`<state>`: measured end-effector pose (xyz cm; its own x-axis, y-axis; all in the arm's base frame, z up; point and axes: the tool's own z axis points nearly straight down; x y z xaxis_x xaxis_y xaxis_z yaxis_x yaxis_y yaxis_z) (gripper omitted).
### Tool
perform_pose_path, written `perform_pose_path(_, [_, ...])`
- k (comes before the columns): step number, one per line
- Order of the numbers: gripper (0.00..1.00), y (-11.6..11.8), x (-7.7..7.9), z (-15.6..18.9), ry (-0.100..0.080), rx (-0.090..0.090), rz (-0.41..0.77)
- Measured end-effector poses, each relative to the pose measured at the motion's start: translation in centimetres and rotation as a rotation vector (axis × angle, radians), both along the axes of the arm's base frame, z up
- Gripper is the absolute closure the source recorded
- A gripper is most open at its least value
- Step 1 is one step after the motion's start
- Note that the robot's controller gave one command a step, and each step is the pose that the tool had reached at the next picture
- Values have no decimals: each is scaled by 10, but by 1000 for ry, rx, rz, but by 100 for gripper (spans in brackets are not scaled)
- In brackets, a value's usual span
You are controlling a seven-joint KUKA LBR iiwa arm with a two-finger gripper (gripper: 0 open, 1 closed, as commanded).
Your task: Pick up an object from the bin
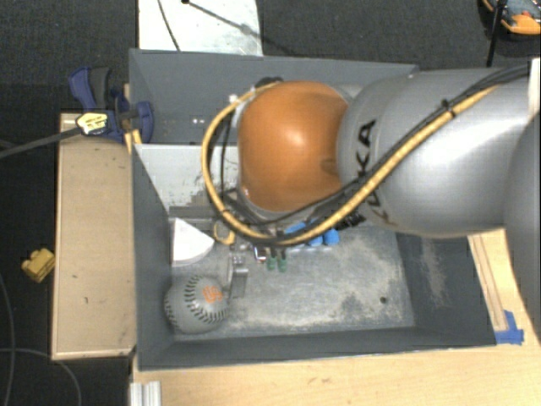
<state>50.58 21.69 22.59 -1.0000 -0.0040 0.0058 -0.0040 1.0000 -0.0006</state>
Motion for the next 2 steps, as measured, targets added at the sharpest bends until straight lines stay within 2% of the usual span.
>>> perform_pose_path(1, [0, -1, 2, 5, -8, 2, -6])
perform_pose_path(2, [0, 4, -4, -39, -10, 3, 148])
